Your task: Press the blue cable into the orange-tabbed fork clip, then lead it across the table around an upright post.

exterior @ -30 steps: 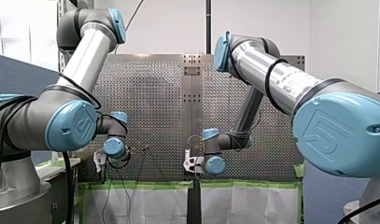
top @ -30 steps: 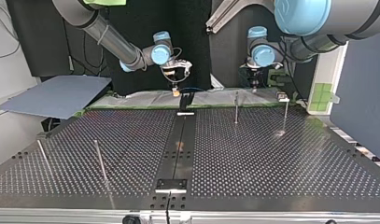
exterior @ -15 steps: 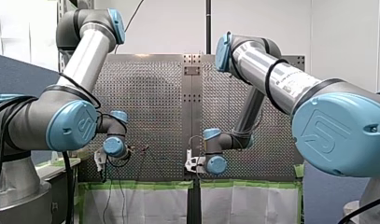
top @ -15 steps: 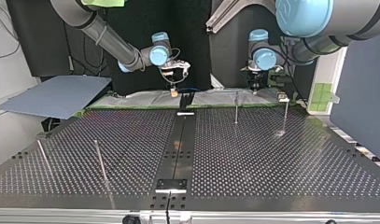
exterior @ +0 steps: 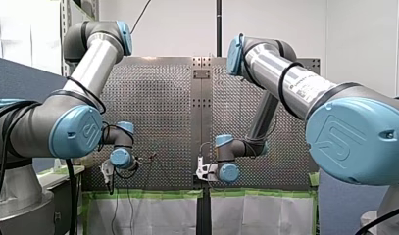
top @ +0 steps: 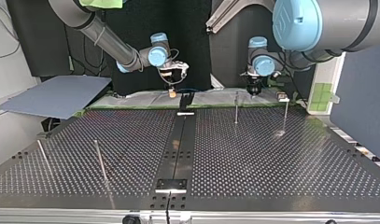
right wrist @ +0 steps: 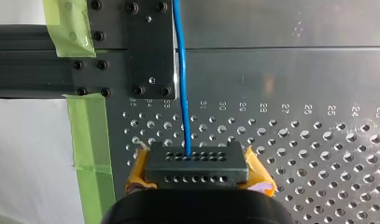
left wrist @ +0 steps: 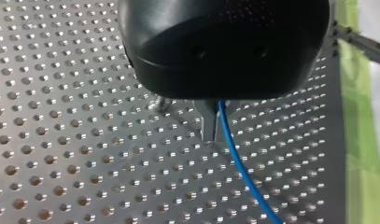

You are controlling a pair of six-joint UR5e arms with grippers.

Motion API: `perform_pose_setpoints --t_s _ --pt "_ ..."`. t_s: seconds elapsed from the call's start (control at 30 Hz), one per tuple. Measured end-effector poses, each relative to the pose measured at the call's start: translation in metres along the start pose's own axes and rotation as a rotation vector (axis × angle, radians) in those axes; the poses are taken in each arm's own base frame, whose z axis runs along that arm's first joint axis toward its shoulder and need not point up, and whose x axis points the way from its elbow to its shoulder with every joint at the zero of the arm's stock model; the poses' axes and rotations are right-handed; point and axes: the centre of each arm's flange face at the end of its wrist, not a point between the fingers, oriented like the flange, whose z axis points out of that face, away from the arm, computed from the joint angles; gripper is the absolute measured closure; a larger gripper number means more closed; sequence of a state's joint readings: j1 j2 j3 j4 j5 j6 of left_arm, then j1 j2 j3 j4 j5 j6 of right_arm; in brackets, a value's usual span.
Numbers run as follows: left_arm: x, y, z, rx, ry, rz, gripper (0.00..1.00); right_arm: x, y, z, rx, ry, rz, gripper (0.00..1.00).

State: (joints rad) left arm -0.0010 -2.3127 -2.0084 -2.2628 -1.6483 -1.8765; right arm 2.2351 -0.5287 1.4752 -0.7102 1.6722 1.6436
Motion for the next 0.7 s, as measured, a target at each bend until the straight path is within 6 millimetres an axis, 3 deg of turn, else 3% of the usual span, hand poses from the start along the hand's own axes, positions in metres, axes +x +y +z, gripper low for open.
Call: perform_pose_setpoints --t_s 0.27,0.7 --pt "-0.0079 0.0017 0.0086 -0.002 -0.016 -0.007 1.00 0.0009 -0.0008 0.0008 0.002 0.004 -0.002 1.00" --pt "-0.0036 0.0035 0.0044 -0.003 0.032 0.033 1.00 0.0045 -0.0044 0.0036 0.015 0.012 -0.016 1.00"
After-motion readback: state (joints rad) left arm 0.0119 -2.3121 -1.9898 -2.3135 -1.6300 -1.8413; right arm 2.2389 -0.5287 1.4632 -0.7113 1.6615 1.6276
